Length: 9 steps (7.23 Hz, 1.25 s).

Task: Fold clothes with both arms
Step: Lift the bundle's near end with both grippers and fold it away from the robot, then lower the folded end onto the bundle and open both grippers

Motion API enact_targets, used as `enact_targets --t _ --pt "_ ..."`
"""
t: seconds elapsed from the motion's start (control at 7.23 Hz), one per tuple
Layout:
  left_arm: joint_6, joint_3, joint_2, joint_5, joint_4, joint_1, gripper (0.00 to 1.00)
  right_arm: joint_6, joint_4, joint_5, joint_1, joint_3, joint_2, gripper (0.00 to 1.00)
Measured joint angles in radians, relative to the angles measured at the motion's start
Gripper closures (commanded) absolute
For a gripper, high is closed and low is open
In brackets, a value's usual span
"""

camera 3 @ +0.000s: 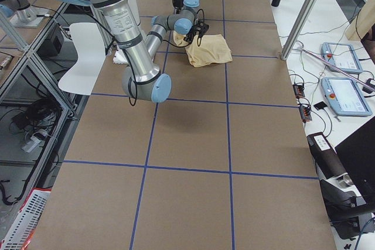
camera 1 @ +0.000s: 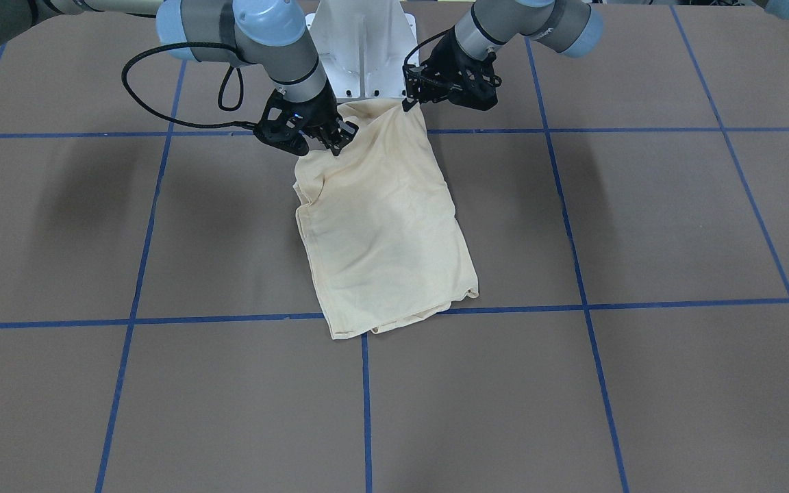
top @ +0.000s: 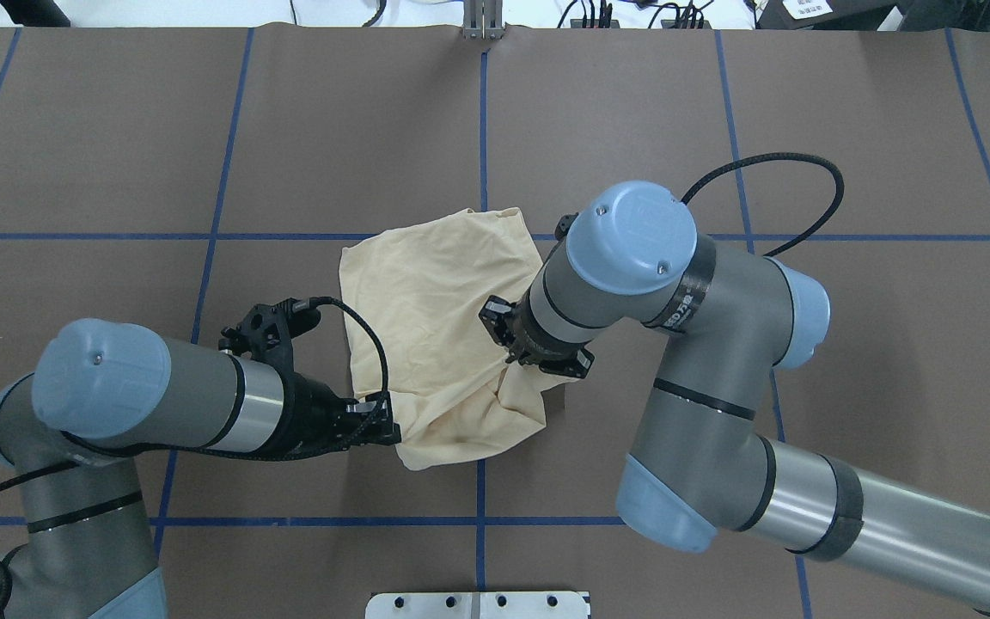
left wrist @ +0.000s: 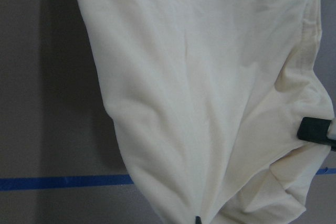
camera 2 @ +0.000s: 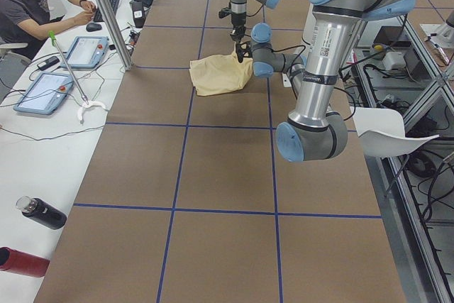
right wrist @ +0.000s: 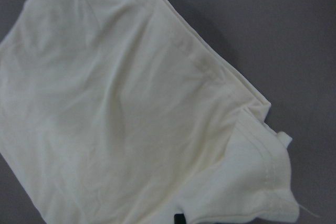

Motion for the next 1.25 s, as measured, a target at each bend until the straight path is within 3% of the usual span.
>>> enact_targets --t 0.28,0.69,1.25 --pt "0.048 0.034 -0.037 -0.002 0.008 -0.098 1.0 -0.056 0.046 -0.031 0.06 -0.138 0.099 1.0" --pt "0.127 0.24 -0.16 -0.035 0.001 -0.237 1.0 -0.08 0.219 -0.073 0.118 -0.416 0.214 1.0" --pt "0.184 0.495 -0.241 -0.038 -0.089 -0.299 1.0 -0.107 0.242 -0.087 0.137 -0.557 0.282 1.0"
